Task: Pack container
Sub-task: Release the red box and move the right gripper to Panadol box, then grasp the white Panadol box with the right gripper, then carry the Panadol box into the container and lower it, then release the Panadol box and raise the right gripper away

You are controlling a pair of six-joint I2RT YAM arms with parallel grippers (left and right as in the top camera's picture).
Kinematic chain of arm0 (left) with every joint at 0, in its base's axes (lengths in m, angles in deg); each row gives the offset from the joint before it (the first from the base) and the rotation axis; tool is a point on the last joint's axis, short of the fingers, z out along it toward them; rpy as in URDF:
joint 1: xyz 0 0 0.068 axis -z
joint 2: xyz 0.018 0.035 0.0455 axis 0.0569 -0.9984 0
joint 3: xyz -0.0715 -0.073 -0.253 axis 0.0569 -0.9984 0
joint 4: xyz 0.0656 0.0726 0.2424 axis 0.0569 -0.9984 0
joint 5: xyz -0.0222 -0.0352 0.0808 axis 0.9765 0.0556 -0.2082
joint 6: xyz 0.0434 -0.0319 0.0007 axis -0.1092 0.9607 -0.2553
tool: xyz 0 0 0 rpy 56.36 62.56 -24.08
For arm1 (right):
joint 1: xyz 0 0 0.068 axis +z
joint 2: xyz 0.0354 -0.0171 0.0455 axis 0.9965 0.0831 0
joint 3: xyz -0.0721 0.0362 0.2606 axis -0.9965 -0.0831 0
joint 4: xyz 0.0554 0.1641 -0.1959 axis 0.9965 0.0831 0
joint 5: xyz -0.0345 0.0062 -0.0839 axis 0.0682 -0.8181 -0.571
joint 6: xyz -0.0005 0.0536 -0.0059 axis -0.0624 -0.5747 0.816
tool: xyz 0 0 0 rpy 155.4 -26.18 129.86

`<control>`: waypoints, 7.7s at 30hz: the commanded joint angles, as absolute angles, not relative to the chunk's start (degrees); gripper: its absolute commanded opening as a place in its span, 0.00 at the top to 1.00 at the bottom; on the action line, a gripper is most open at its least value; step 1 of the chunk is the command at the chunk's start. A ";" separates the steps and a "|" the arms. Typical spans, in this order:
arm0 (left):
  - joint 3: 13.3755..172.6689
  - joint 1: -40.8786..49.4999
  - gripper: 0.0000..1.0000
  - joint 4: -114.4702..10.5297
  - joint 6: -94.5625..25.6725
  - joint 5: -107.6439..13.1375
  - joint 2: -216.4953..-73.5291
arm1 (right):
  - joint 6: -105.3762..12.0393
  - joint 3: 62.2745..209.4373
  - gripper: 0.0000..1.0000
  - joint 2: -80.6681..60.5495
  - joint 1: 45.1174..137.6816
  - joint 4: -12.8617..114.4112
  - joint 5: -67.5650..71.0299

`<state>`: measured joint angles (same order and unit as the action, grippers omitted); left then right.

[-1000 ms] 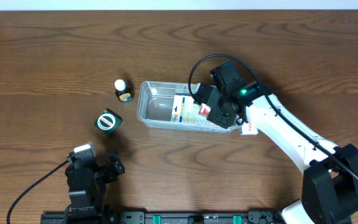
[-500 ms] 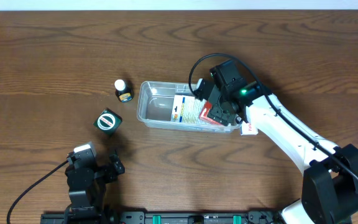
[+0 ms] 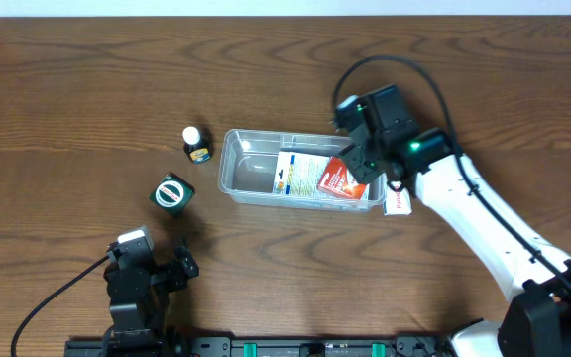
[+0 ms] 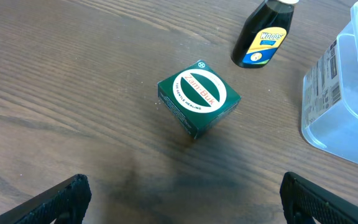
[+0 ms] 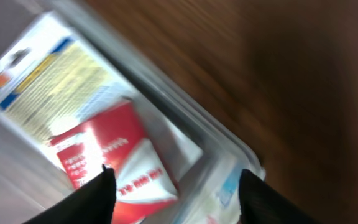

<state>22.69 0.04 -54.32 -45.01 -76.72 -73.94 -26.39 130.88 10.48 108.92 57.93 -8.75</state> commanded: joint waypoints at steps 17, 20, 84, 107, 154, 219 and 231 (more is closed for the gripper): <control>21.99 -0.16 0.02 -54.56 -45.36 -76.83 -73.75 | -54.10 129.13 0.33 16.33 95.15 63.86 -7.22; 21.99 -0.16 0.02 -54.56 -45.36 -76.80 -73.75 | -54.17 128.28 0.30 18.54 95.15 63.88 -5.71; 21.99 -0.16 0.02 -54.56 -45.36 -76.83 -73.75 | -41.07 121.16 0.13 19.63 87.89 50.22 -3.02; 21.99 -0.16 0.02 -54.56 -45.36 -76.83 -73.75 | -40.90 121.11 0.28 24.44 88.31 48.75 -1.80; 21.99 -0.16 0.02 -54.54 -45.36 -76.83 -73.75 | 18.90 137.05 0.85 15.07 123.45 57.21 -1.91; 21.99 -0.16 0.02 -54.56 -45.36 -76.83 -73.75 | -44.40 138.45 0.74 11.13 107.45 53.98 2.55; 21.99 -0.16 0.02 -54.54 -45.36 -76.80 -73.75 | -54.82 138.31 0.01 7.42 87.65 61.39 2.95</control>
